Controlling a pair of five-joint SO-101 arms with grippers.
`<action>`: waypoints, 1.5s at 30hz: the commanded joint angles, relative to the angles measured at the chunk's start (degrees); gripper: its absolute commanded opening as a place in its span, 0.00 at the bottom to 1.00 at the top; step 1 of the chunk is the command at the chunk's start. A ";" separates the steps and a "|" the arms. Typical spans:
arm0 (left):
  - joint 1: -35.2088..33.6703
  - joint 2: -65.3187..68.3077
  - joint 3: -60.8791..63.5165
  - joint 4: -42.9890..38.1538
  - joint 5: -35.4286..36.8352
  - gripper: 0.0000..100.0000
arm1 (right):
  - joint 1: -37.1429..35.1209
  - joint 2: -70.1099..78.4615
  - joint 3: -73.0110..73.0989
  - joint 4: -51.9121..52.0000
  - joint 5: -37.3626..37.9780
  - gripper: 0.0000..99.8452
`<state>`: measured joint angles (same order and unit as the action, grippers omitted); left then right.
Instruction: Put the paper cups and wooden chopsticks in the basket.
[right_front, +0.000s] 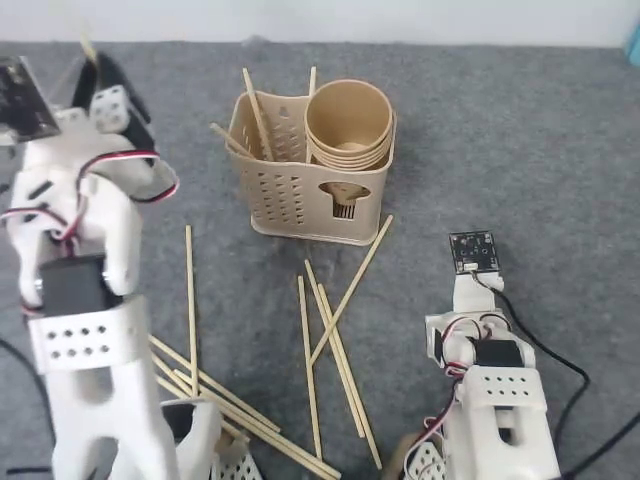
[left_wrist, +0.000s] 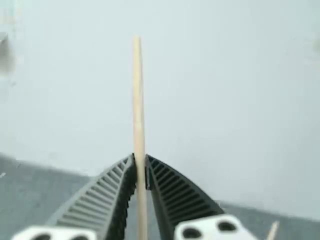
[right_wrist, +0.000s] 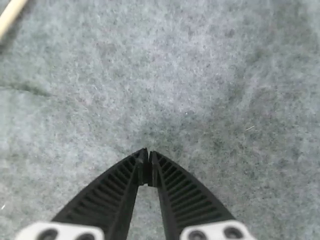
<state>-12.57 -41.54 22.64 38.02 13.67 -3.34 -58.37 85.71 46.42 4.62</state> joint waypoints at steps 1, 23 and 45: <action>5.54 -1.67 -2.15 -9.14 0.79 0.01 | 0.31 -1.27 -0.53 0.31 1.14 0.01; 16.97 1.85 23.69 -45.71 0.26 0.01 | 0.31 -1.27 -0.88 0.48 1.14 0.01; 8.70 1.14 12.79 -9.32 0.79 0.31 | 0.40 -1.27 -0.97 0.04 1.14 0.01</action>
<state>-1.49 -33.98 41.80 15.87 13.67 -3.34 -58.37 85.71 46.42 4.62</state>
